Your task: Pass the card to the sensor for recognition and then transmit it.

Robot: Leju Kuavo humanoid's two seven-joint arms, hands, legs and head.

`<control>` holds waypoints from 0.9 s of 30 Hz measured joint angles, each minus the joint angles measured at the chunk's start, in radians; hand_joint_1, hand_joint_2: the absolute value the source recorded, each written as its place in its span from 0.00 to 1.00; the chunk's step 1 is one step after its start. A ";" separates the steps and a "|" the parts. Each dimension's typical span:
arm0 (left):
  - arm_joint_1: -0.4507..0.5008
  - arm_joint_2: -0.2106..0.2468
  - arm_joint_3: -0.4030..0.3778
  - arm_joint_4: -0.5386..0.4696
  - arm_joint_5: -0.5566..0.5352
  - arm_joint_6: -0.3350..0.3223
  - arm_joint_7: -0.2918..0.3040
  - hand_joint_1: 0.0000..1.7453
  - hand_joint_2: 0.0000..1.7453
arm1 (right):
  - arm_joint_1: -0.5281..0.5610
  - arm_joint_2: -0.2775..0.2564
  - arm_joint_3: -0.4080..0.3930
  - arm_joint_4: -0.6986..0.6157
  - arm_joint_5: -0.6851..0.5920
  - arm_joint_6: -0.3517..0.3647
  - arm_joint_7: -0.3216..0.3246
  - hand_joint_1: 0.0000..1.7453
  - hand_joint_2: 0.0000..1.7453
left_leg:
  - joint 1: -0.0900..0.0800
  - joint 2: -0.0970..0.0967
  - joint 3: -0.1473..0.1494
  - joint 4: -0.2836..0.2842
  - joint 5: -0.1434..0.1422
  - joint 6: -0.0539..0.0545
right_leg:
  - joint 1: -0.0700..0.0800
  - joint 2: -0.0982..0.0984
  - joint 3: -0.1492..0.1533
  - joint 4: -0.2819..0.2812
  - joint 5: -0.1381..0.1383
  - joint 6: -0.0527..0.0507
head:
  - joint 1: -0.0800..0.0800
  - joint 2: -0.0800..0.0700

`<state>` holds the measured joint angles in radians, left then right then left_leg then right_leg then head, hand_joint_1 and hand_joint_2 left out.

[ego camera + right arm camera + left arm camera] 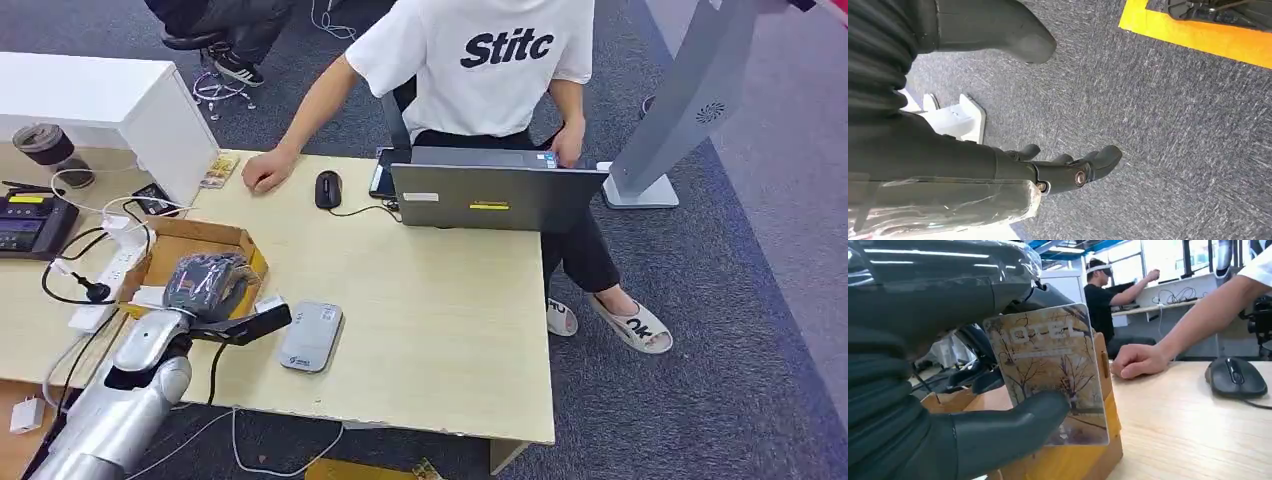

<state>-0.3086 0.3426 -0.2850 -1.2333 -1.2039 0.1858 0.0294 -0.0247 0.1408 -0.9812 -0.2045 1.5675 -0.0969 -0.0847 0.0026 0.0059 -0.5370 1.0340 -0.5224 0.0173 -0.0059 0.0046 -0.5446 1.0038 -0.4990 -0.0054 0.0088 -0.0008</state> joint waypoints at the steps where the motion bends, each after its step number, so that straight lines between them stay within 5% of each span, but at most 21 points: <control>1: -0.001 0.003 0.002 -0.002 0.000 0.000 0.000 1.00 1.00 | 0.000 0.000 0.000 0.000 0.000 0.000 0.000 0.00 1.00 | 0.000 0.000 0.000 0.000 0.000 0.000 | 0.000 0.000 0.000 0.000 0.000 0.000 | 0.000 0.000; 18: -0.059 0.047 0.033 -0.023 -0.020 0.000 -0.004 1.00 1.00 | 0.001 -0.001 0.012 0.000 0.000 -0.008 0.004 0.00 1.00 | 0.000 0.000 0.000 0.000 0.000 0.000 | 0.000 0.000 0.000 0.000 0.000 0.000 | 0.000 0.000; 27: -0.223 0.084 0.041 -0.008 -0.066 -0.003 0.018 1.00 1.00 | 0.001 -0.006 0.054 0.001 0.000 -0.015 -0.002 0.00 1.00 | 0.000 0.000 0.000 0.000 0.001 0.000 | 0.000 0.000 0.000 0.000 0.000 0.000 | 0.000 0.000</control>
<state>-0.5319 0.4269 -0.2441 -1.2409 -1.2696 0.1823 0.0469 -0.0238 0.1343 -0.9274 -0.2037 1.5679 -0.1118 -0.0866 0.0028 0.0055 -0.5373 1.0341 -0.5217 0.0174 -0.0056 0.0042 -0.5444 1.0039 -0.4987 -0.0056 0.0088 -0.0008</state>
